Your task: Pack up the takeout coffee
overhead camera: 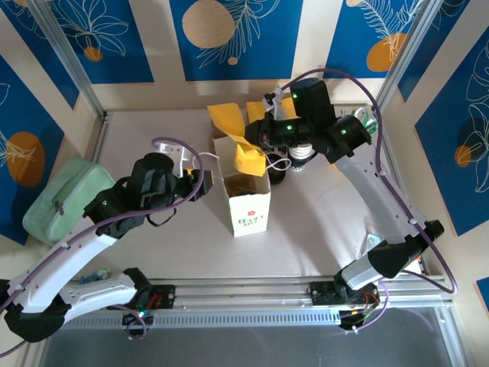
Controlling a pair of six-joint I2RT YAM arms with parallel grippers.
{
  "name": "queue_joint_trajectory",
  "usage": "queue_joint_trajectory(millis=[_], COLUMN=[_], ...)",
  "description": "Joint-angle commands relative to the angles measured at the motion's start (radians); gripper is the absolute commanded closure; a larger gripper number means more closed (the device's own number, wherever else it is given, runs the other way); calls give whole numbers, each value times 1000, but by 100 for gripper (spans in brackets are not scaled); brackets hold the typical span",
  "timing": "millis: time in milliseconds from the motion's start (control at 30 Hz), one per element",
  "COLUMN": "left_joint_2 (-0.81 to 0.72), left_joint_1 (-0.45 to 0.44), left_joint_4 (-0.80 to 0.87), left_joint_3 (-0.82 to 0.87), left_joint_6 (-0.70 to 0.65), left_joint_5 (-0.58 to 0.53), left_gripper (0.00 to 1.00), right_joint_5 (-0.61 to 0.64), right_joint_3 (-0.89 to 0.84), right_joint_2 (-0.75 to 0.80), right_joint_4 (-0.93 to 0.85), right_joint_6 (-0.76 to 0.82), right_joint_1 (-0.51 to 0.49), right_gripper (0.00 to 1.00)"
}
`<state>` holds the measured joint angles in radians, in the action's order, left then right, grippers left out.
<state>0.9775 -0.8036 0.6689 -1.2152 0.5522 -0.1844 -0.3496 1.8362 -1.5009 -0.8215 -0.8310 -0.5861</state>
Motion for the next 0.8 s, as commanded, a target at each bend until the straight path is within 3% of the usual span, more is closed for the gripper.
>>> queue_joint_trajectory(millis=[0, 767], left_joint_2=[-18, -12], left_joint_1=[-6, -6], left_joint_4=[-19, -26], left_joint_3=[-1, 3], left_joint_6=[9, 8], left_joint_5=[11, 10], left_gripper=[44, 43], right_joint_5=[85, 338], right_joint_3=[-32, -87], right_joint_2=[42, -63], right_joint_4=[12, -146], right_joint_6=[26, 130], right_joint_1=[-34, -168], right_gripper=[100, 100])
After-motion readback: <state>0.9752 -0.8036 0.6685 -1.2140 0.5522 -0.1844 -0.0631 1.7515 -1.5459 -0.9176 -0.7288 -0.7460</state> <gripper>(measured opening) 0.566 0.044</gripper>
